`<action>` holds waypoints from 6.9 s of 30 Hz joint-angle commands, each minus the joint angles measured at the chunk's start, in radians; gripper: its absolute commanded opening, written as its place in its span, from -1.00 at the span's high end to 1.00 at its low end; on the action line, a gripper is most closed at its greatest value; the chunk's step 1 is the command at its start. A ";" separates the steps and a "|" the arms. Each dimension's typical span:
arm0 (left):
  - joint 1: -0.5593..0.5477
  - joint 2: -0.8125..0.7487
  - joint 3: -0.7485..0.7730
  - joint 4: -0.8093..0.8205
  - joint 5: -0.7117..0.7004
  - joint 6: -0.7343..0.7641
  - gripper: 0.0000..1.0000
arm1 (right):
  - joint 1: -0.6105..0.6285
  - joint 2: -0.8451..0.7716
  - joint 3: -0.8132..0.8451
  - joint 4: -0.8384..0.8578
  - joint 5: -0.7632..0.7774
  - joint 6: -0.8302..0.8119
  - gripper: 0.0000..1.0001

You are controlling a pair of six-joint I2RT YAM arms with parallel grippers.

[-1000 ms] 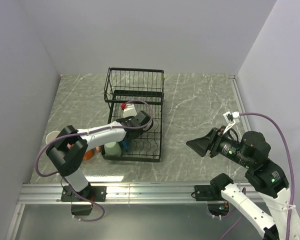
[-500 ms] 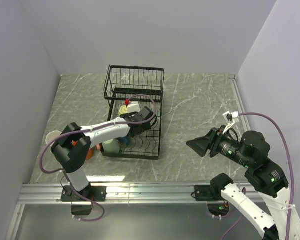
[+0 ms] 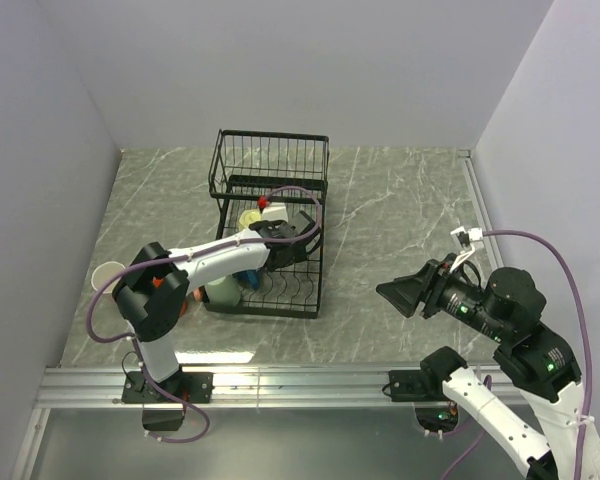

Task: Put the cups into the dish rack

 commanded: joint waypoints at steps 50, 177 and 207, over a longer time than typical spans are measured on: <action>-0.155 -0.041 0.106 -0.023 0.267 0.118 -0.64 | 0.006 -0.047 -0.125 0.048 0.010 0.012 -0.37; 0.672 -0.766 0.147 0.244 1.214 0.020 0.99 | 0.006 0.131 -0.160 0.731 -0.381 0.446 -0.85; 0.666 -1.039 -0.338 1.169 1.551 -0.880 0.99 | 0.620 0.506 0.208 0.663 0.423 0.265 -0.93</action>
